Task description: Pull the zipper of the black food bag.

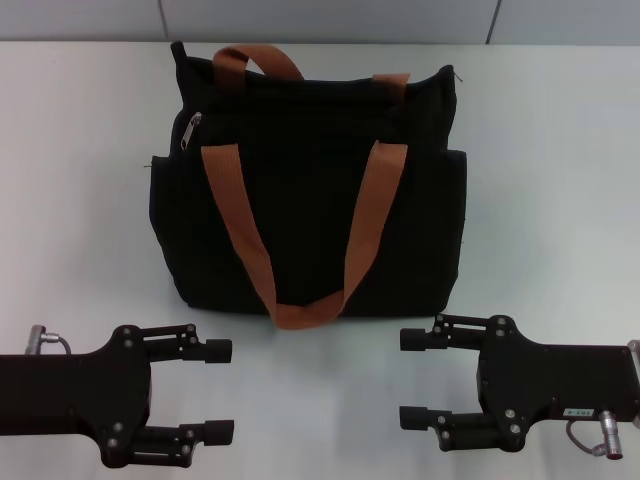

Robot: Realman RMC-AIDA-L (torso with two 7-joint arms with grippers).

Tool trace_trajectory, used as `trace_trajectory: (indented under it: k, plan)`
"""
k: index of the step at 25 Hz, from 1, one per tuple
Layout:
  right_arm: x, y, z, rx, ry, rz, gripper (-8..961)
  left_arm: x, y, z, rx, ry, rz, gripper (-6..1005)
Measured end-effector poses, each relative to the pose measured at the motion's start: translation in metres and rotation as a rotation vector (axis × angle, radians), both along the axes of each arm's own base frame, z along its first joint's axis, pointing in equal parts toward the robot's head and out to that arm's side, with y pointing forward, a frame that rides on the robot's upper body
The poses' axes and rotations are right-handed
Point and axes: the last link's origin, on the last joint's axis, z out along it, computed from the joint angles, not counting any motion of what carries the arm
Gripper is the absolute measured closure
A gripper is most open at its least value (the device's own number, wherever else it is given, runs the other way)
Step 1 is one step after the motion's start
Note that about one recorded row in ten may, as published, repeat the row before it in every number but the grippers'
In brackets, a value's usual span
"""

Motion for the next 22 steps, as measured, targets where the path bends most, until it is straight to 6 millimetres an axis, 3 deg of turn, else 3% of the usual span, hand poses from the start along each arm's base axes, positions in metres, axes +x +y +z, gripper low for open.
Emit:
trace_trajectory:
  k: [15, 18, 21, 22]
  plan:
    - [0.000, 0.000, 0.000, 0.003, 0.003, -0.001, 212, -0.001, -0.003, 0.001, -0.002, -0.007, 0.004, 247]
    - [0.000, 0.001, 0.000, 0.006, 0.003, -0.002, 213, 0.012, 0.005, 0.011, 0.101, -0.144, 0.031, 247]
    - [0.000, 0.001, 0.001, 0.008, 0.002, -0.002, 213, 0.015, 0.007, 0.012, 0.126, -0.177, 0.032, 247]
    - [0.000, 0.001, 0.001, 0.009, 0.003, -0.003, 213, 0.023, 0.016, 0.024, 0.238, -0.270, 0.038, 247]
